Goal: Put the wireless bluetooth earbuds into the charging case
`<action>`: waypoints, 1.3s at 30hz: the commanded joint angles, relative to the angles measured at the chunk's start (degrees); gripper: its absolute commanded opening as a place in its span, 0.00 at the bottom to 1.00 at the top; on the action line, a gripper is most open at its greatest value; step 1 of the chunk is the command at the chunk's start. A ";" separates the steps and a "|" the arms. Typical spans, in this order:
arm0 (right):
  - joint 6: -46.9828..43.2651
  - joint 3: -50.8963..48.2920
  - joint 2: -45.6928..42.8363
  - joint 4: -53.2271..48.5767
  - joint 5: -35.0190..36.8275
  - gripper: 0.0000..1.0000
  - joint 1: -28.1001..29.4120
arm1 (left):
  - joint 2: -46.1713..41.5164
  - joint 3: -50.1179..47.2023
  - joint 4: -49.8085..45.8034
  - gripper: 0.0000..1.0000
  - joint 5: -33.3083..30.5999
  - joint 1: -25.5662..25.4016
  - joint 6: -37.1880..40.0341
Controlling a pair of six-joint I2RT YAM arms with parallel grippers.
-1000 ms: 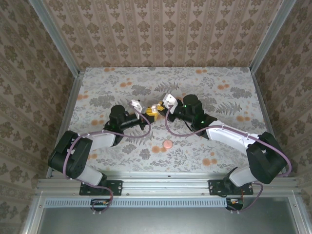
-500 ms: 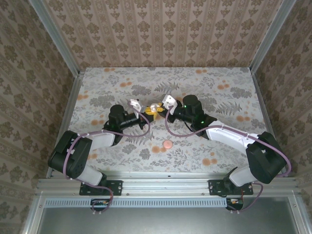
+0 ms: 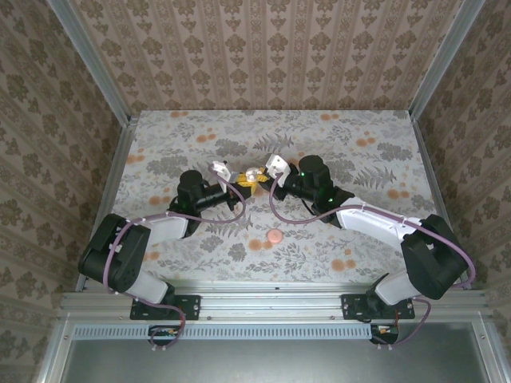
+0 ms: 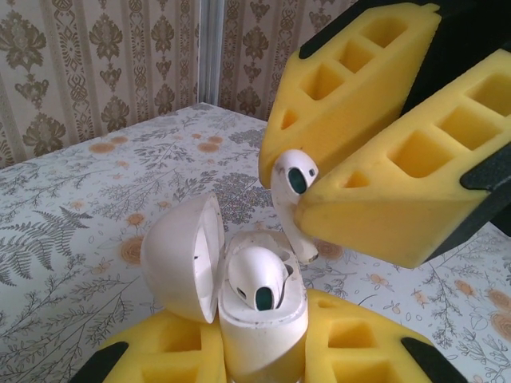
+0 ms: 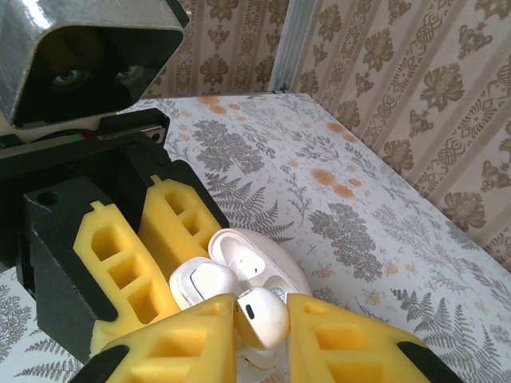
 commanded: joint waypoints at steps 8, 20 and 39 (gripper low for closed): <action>-0.03 2.14 1.21 2.34 0.92 0.21 0.31 | -1.62 1.62 0.01 0.14 1.75 0.05 0.42; 0.12 2.63 1.75 2.25 0.81 0.21 0.31 | -2.05 1.98 -1.49 0.14 1.76 -0.26 1.32; -1.98 0.86 -1.01 -3.47 -2.51 0.29 0.30 | -2.48 2.24 -1.28 0.14 0.29 -0.12 1.52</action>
